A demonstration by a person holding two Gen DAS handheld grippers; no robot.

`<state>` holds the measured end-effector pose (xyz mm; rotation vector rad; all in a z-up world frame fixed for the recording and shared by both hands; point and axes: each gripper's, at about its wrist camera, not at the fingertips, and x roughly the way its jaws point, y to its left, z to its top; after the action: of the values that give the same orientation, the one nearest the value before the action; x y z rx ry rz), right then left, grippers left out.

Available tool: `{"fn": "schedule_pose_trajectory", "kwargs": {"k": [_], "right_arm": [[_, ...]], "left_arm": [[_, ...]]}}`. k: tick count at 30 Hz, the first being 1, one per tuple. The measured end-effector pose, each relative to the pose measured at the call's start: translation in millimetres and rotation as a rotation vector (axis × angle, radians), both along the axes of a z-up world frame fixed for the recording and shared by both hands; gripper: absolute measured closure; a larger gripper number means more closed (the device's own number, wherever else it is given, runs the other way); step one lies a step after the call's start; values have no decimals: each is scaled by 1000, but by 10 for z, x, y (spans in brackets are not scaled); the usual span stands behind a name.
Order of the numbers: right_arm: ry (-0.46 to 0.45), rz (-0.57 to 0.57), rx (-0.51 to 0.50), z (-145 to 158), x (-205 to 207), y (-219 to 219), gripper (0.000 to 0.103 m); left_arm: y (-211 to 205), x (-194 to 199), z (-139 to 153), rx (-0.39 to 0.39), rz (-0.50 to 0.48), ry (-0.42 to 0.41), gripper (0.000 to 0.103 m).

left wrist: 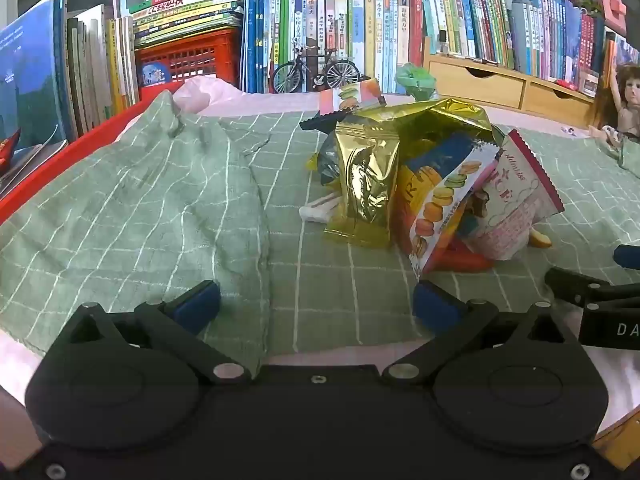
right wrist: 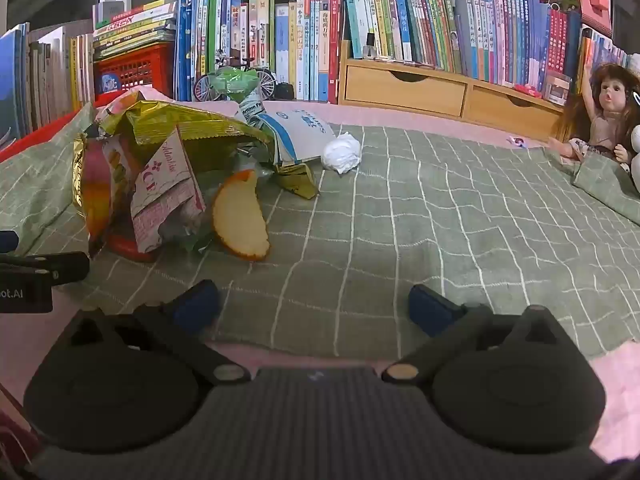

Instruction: Collect trash

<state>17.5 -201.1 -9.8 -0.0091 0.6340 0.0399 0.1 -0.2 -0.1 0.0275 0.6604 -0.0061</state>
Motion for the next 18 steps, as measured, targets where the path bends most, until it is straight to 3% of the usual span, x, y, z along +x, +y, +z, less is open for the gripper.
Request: {"fn": "schedule_pose_trajectory", "kwargs": {"k": [18], "right_arm": [[-2,1,-2,4,-1,8,0]], "left_arm": [[1,0,0,-5,0,1,0]]}}
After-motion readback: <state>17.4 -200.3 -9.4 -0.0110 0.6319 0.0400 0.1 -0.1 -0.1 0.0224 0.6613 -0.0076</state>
